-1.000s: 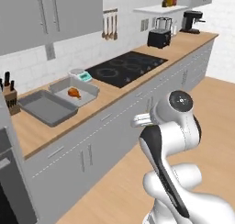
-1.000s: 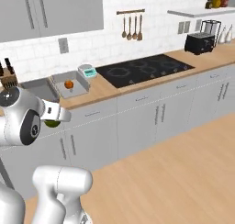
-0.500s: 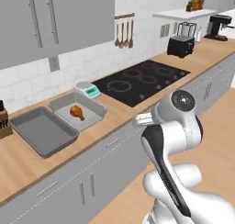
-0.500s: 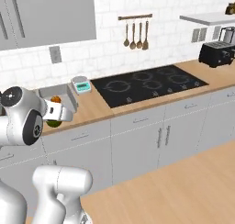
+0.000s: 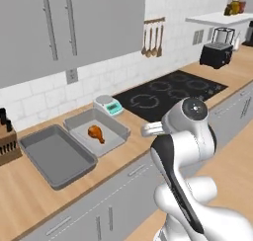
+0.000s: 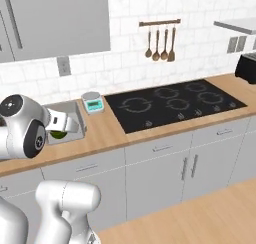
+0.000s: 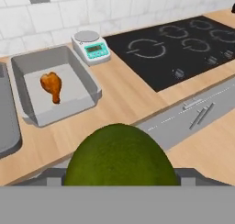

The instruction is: Place one lime and one chicken drumstick in each tupperware on the nearby counter, to pack two identical lunches.

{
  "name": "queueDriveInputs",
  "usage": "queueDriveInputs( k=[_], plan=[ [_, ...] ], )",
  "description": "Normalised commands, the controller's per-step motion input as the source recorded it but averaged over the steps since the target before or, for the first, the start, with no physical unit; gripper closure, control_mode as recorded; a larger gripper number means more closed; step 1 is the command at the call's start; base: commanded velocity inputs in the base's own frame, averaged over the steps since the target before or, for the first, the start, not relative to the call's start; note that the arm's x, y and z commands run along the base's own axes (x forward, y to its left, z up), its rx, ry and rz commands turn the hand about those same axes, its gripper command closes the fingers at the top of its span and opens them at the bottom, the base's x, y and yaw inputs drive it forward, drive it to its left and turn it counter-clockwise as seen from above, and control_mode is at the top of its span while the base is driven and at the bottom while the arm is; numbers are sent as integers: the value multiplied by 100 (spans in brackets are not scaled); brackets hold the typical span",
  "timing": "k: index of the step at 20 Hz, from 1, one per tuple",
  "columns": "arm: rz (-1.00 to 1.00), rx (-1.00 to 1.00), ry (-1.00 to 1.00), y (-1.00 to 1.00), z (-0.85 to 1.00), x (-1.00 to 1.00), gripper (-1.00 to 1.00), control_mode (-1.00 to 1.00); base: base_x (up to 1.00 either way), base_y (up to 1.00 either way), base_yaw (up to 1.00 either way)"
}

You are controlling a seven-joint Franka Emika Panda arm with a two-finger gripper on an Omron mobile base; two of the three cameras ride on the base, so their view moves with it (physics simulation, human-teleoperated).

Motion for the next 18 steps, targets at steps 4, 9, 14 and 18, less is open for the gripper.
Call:
queueDriveInputs(
  k=[4, 9, 14, 18],
  plan=[
    [0, 0, 0, 0, 0, 0, 100, 100, 34, 2, 23],
    [0, 0, 0, 0, 0, 0, 100, 100, 82, 7, 13],
    [7, 1, 6, 37, -25, 93, 100, -100, 0, 0, 0],
    [1, 0, 6, 42, -60, 100, 100, -100, 0, 0, 0]
  ],
)
